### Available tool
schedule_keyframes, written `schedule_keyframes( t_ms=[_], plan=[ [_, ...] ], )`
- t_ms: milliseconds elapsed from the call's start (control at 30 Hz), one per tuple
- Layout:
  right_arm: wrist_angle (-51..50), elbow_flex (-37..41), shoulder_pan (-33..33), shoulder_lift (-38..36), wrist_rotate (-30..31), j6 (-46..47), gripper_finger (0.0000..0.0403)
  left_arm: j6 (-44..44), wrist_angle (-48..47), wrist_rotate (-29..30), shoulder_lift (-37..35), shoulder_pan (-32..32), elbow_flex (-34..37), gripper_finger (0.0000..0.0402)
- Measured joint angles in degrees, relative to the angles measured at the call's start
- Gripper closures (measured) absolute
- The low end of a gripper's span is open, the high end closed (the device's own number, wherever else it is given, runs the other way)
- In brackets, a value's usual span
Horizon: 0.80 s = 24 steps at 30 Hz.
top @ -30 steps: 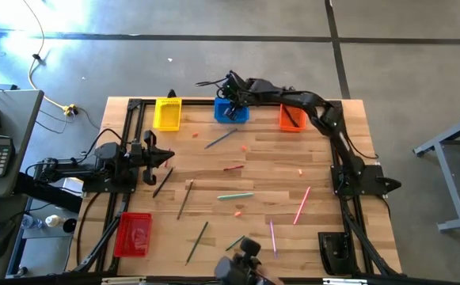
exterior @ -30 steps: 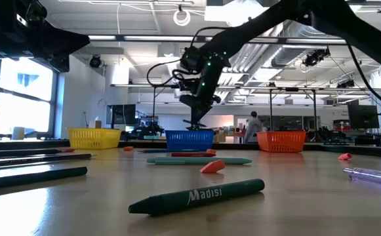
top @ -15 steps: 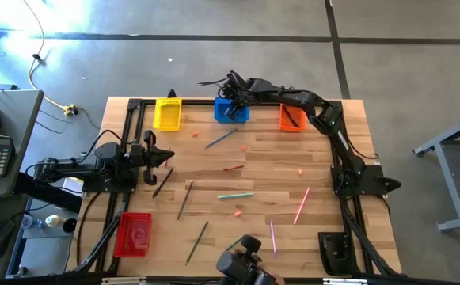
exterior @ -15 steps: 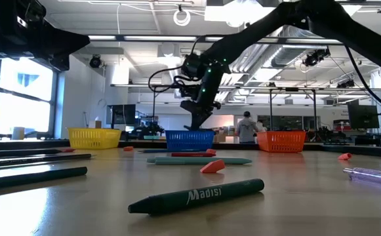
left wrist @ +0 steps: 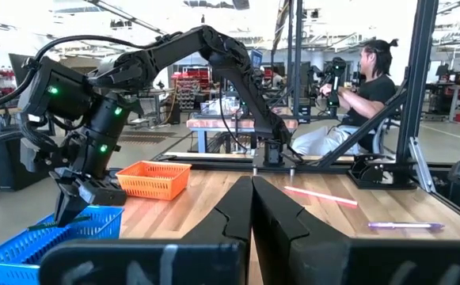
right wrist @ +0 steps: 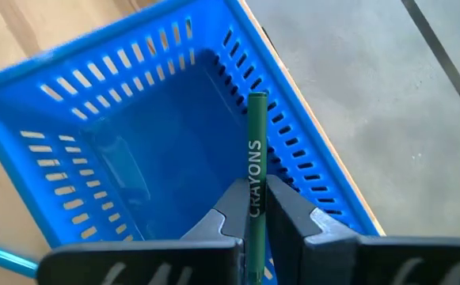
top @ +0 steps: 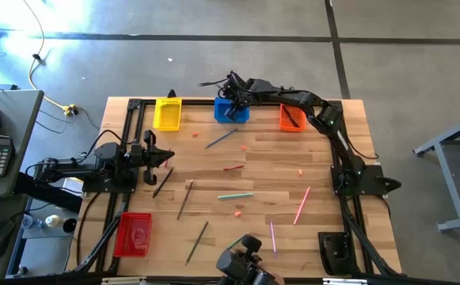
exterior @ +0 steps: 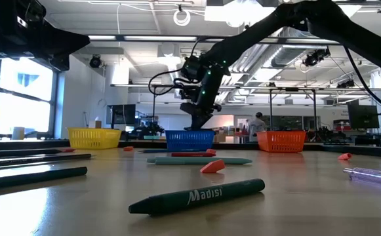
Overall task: Sort crayons/erasers/pens/pencils in bins
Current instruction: Put the green crayon into the blue bin
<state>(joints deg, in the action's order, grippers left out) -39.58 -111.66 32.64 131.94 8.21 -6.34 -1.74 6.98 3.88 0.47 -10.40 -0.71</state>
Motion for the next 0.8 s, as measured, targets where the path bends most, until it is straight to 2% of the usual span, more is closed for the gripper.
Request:
schedule_keyframes(
  t_ms=[233,600,800],
  plan=[
    [0.4,0.0,0.5,0.0,0.1,-0.1,0.0391,0.0,0.0,0.0,0.0,0.0,0.0,0.0401],
    [-0.2,0.0,1.1,0.5,-7.8,-0.5,0.0391,0.0,0.0,0.0,0.0,0.0,0.0,0.0401],
    [-1.2,0.0,1.3,0.7,-8.4,1.9,0.0391,0.0,0.0,0.0,0.0,0.0,0.0,0.0401]
  ],
)
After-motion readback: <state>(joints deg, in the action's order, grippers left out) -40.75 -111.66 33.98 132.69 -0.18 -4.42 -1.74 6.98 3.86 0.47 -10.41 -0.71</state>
